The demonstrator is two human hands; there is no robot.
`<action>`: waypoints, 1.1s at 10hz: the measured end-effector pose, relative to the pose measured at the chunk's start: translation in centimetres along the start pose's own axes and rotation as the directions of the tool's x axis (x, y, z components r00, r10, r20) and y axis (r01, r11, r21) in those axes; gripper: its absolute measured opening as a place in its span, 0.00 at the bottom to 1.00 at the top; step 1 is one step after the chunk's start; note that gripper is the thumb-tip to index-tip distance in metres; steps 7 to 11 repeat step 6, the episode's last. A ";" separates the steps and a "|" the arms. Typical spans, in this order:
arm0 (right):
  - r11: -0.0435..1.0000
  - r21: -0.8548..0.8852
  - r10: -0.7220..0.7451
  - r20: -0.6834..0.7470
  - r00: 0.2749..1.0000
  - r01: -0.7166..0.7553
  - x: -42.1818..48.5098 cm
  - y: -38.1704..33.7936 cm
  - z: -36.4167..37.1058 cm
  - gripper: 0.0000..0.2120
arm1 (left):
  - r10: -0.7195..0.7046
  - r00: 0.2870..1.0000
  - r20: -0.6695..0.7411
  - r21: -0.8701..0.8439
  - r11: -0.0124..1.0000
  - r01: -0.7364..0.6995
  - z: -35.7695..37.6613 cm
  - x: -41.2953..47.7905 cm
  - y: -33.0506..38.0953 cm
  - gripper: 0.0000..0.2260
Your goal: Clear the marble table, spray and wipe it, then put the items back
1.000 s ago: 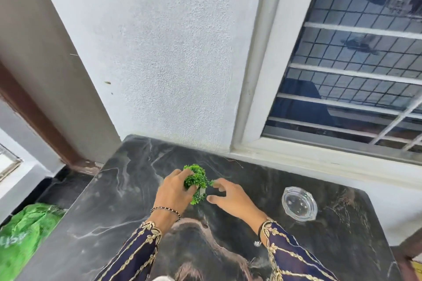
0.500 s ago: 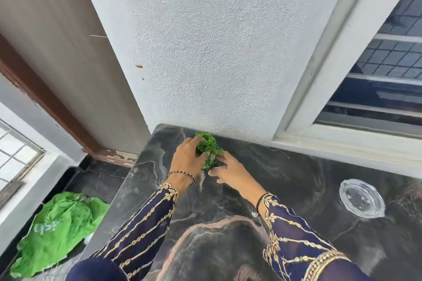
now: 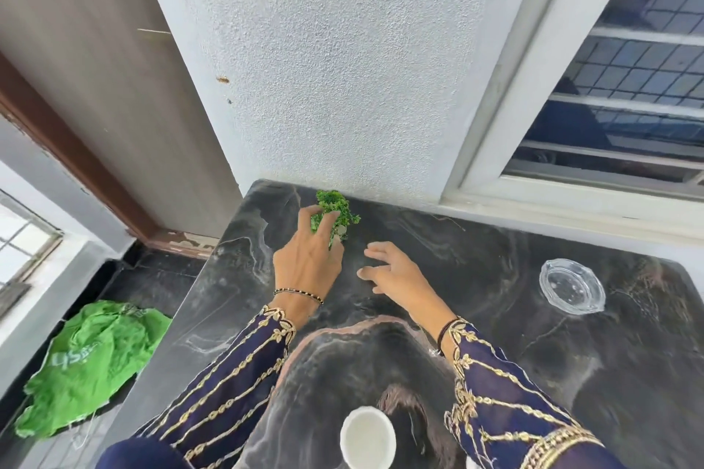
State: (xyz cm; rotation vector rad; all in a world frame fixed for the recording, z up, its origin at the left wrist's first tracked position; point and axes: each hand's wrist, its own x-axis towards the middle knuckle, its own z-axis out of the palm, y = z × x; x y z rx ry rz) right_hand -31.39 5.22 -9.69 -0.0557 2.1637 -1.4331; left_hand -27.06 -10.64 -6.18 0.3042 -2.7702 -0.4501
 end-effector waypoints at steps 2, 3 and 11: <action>0.992 -0.116 -0.048 -0.070 0.996 0.040 -5.4 2.0 -2.9 0.20 | 0.092 0.993 0.076 -0.026 0.996 -0.090 -1.1 -4.7 3.0 0.09; 0.977 -0.203 -0.085 -0.103 0.991 0.063 -9.8 2.7 -4.4 0.18 | 0.114 0.986 0.123 -0.032 0.993 -0.111 -2.0 -7.8 4.8 0.10; 0.941 -0.320 -0.187 -0.228 0.956 0.108 -22.6 3.5 -7.9 0.18 | 0.214 0.964 0.158 -0.003 0.976 -0.216 -7.6 -16.1 11.5 0.15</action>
